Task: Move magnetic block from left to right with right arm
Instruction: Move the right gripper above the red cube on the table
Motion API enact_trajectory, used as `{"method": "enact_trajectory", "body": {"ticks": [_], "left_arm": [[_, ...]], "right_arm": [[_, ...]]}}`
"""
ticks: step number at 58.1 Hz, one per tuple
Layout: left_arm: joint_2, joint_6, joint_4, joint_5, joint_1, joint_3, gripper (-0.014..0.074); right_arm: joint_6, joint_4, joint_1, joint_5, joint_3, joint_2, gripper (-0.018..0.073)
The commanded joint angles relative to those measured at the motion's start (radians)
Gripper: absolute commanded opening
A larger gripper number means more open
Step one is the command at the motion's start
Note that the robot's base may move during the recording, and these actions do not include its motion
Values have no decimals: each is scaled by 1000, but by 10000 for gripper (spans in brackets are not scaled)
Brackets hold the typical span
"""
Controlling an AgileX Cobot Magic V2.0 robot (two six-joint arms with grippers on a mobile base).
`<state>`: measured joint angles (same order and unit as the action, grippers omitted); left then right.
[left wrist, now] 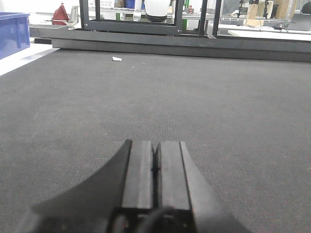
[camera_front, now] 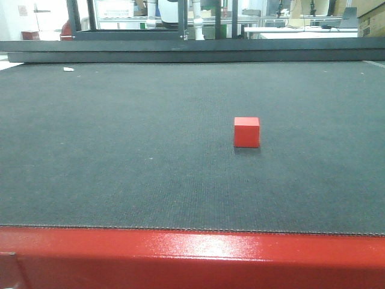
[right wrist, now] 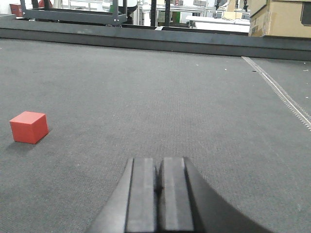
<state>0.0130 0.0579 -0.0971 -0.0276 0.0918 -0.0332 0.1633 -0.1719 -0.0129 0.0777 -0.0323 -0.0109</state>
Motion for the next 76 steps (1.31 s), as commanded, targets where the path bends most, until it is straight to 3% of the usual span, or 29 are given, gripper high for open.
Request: {"method": "enact_trajectory", "body": {"ticks": [1, 37, 49, 63, 69, 76], "left_arm": [[12, -6, -5, 85, 2, -8, -126], [12, -6, -5, 85, 2, -8, -126], [12, -6, -5, 85, 2, -8, -126], [12, -6, -5, 85, 2, -8, -126], [12, -6, -5, 85, 2, -8, -126], [12, -6, -5, 85, 2, -8, -126]], "right_arm": [[4, 6, -6, -84, 1, -21, 69], [4, 6, -6, -84, 1, -21, 69], [3, 6, -6, -182, 14, -21, 69], [3, 6, -5, 69, 279, 102, 75], [3, 6, 6, 126, 394, 242, 153], [3, 6, 45, 146, 504, 423, 338]]}}
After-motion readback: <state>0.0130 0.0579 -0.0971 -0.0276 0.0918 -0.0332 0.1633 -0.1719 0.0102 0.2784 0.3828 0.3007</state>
